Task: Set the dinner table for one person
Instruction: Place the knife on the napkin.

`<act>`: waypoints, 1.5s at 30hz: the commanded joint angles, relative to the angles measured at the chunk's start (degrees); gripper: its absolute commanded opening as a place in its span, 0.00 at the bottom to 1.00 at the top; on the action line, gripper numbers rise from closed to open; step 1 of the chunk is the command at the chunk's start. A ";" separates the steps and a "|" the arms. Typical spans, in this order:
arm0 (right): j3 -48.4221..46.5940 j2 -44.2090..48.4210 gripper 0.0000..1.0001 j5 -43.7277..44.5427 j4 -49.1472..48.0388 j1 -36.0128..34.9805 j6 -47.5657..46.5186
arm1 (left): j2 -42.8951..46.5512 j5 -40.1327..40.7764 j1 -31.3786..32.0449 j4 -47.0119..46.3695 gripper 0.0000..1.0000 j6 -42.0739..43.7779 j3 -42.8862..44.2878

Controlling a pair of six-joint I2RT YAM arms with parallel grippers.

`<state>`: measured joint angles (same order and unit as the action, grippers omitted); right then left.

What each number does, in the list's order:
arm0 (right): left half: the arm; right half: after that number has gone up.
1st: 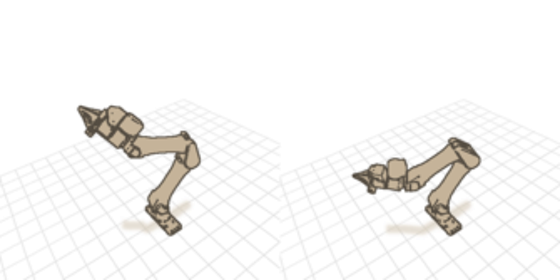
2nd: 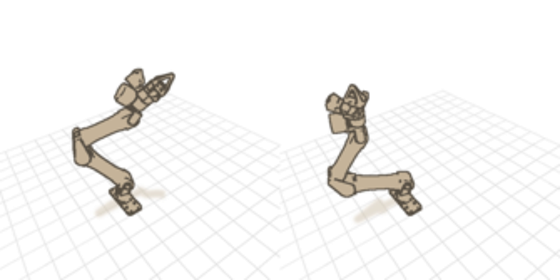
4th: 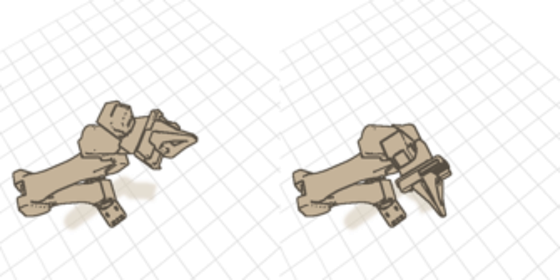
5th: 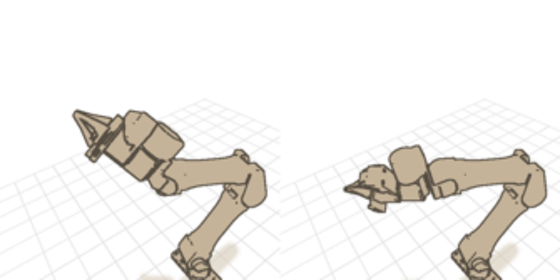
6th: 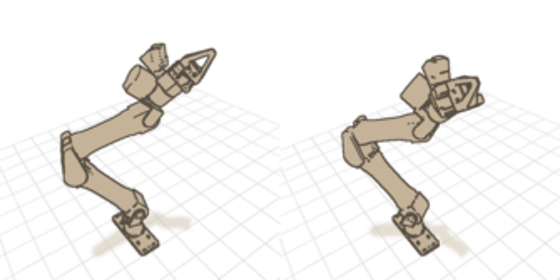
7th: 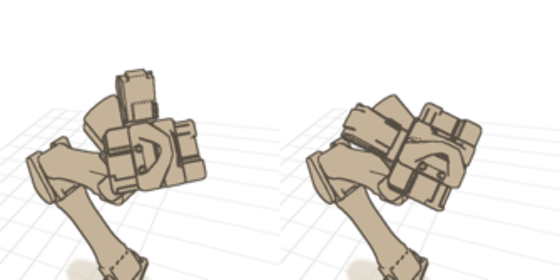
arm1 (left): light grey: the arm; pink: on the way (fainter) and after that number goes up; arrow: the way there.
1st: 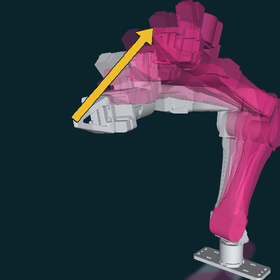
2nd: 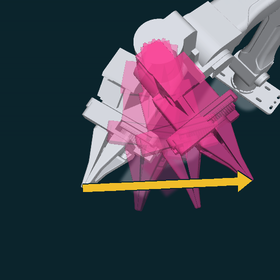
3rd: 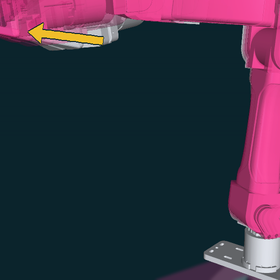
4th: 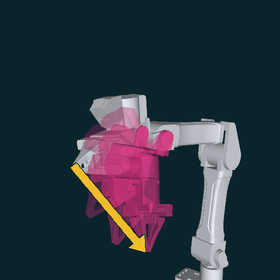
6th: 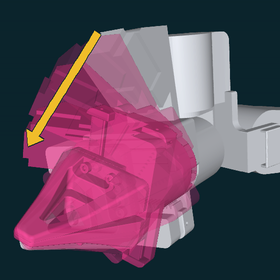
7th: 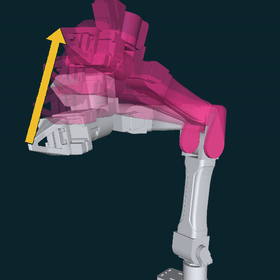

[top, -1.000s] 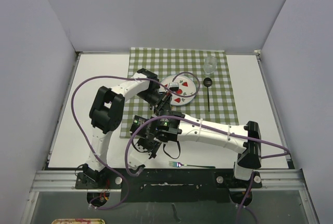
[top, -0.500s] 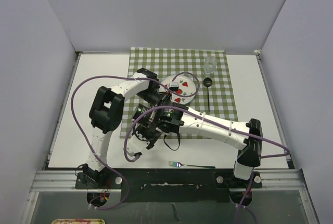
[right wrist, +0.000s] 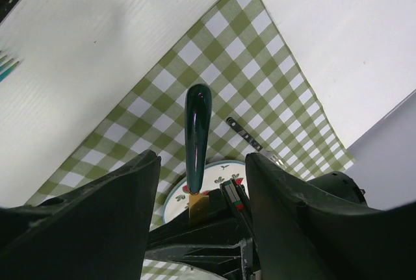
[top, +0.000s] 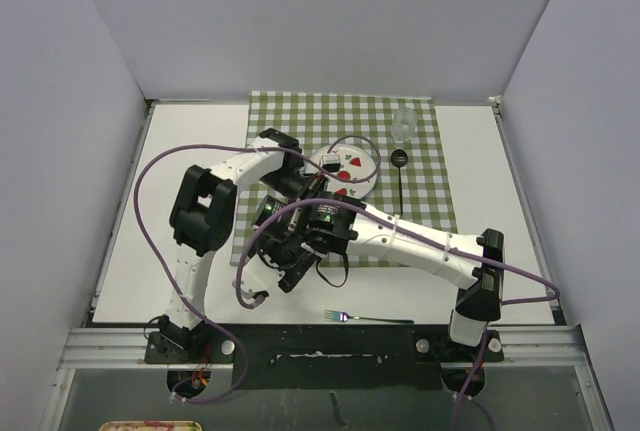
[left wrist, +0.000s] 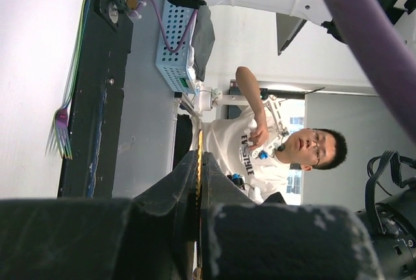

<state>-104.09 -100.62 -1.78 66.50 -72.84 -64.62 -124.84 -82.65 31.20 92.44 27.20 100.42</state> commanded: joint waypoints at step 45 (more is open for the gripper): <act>3.08 3.04 0.57 -7.27 -22.88 25.71 67.62 | 14.34 35.66 -21.70 -78.77 0.00 -62.71 -10.54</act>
<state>-99.74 -98.10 -8.64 48.23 -49.30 -2.44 -118.74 -49.01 13.37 30.98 -24.62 93.89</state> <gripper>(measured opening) 0.569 0.007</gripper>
